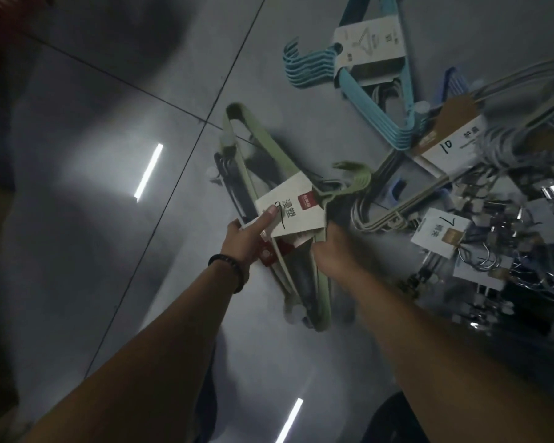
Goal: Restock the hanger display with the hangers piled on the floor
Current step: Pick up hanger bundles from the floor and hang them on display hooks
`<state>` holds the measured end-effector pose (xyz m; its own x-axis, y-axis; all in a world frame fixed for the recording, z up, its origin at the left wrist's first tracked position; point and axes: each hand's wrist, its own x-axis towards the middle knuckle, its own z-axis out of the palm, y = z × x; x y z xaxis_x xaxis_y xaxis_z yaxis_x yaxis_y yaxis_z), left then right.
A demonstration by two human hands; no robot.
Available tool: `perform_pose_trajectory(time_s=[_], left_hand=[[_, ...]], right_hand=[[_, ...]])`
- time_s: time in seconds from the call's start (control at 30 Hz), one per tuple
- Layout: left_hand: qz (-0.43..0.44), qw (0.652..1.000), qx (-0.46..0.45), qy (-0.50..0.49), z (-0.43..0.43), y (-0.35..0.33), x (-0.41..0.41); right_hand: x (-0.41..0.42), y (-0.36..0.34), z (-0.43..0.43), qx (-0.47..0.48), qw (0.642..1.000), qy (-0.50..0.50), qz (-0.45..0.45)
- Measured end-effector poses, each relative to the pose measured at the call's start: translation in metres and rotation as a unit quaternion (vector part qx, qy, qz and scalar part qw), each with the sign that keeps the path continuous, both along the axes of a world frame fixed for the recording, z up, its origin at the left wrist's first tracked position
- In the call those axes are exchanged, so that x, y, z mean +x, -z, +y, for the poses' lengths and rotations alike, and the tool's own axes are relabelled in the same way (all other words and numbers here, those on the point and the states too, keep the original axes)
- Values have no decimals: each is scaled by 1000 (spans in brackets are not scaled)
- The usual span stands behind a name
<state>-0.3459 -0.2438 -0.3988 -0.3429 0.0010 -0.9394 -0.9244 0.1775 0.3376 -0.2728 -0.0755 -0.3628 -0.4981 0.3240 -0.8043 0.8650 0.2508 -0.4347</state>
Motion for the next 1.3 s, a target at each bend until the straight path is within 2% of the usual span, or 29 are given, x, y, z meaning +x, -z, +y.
perform_pose_trajectory(time_s=[0.07,0.2,0.27,0.4,0.5,0.57,0.63,0.73,0.83,0.97,1.07,1.13,1.3], left_hand=[[18,1000,5,16,7,-31,8],[46,995,43,-71,12,-80,31],[56,994,56,-70,14,-108,37],[92,993,64,-46,28,-195,41],[105,991,87,1,52,-285,36],[117,986,112,44,72,-351,31],[123,980,132,86,98,-421,30],[147,967,154,142,144,-537,35],[203,939,191,200,196,-661,58],[247,896,235,285,257,-814,104],[300,844,261,359,301,-917,146],[339,809,280,390,329,-982,175],[362,736,322,473,399,-1106,242]], right_hand=[[11,-8,1,-15,1000,-25,-2],[33,-31,-4,-45,999,-24,-2],[41,-62,-5,-52,998,-32,12],[60,-157,10,-72,994,-42,71],[66,-258,44,-91,993,1,74],[65,-340,79,-33,997,23,68],[64,-428,116,73,993,34,82],[65,-565,163,242,960,29,142],[76,-695,201,312,928,42,201],[119,-842,239,362,913,40,184],[175,-940,271,451,867,90,195],[217,-999,293,487,837,134,208],[326,-1111,338,514,797,210,238]])
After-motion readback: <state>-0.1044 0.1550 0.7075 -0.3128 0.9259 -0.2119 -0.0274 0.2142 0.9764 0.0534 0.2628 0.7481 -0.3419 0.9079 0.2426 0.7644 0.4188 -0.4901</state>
